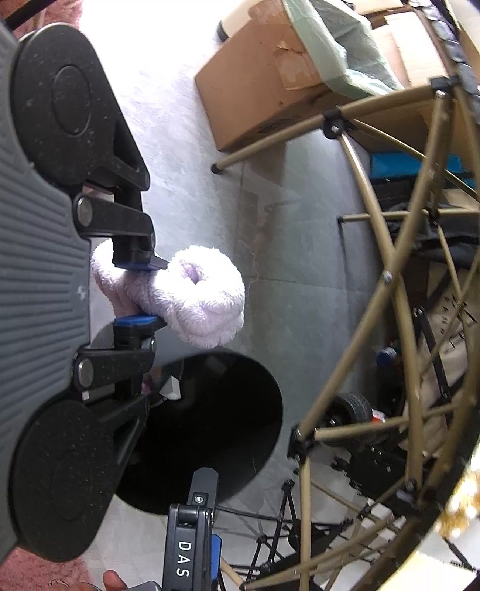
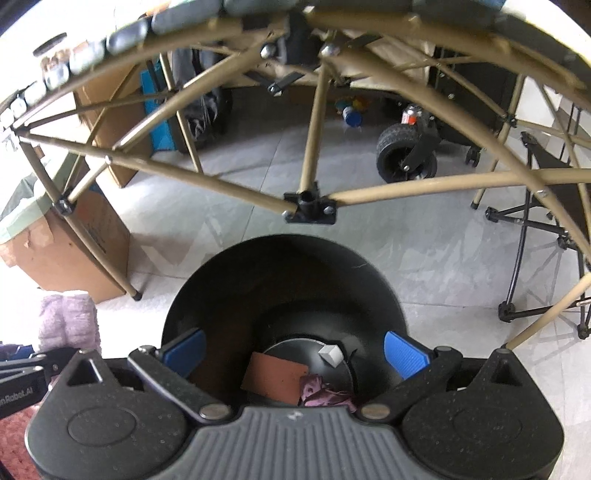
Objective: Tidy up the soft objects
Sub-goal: 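Move the left tool over the bin and release the lavender plush inside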
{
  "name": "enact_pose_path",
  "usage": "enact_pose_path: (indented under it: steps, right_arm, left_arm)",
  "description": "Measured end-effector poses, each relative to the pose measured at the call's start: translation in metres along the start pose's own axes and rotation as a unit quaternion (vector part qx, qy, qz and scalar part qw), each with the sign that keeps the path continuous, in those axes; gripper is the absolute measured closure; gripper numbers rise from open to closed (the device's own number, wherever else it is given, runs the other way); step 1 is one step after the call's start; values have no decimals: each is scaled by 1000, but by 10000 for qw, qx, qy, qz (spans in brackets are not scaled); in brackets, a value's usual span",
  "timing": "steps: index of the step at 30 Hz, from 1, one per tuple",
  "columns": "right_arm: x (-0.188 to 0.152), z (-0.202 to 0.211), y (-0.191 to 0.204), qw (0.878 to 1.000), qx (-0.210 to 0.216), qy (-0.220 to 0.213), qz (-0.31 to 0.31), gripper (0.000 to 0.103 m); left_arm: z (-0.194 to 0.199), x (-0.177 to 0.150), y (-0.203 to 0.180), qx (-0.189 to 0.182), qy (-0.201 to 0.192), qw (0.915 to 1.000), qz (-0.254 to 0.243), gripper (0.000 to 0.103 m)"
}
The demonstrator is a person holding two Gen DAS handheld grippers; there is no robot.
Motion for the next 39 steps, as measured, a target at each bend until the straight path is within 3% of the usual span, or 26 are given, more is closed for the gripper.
enact_pose_path:
  steps: [5, 12, 29, 39]
  right_arm:
    - [3, 15, -22, 9994, -210, -266, -58, 0]
    - [0, 25, -57, 9980, -328, -318, -428, 0]
    - [-14, 20, -164, 9813, -923, -286, -1662, 0]
    - [-23, 14, -190, 9745, -1045, -167, -1978, 0]
  left_arm:
    - [10, 5, -24, -118, -123, 9996, -243, 81]
    - [8, 4, -59, -245, -81, 9976, -636, 81]
    - [-28, 6, -124, -432, 267, 9918, -1172, 81]
    - [-55, 11, -151, -514, 469, 9891, -1296, 81]
Point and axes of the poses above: each gripper's, at about its wrist camera, not at the fingertips, and z roughly against the way its jaws point, y to its left, x to its top, the point moved 10 cm from there along -z, roughly the way its jaws point, and after that the axes turned 14 degrees about -x, right-handed, at the moved point
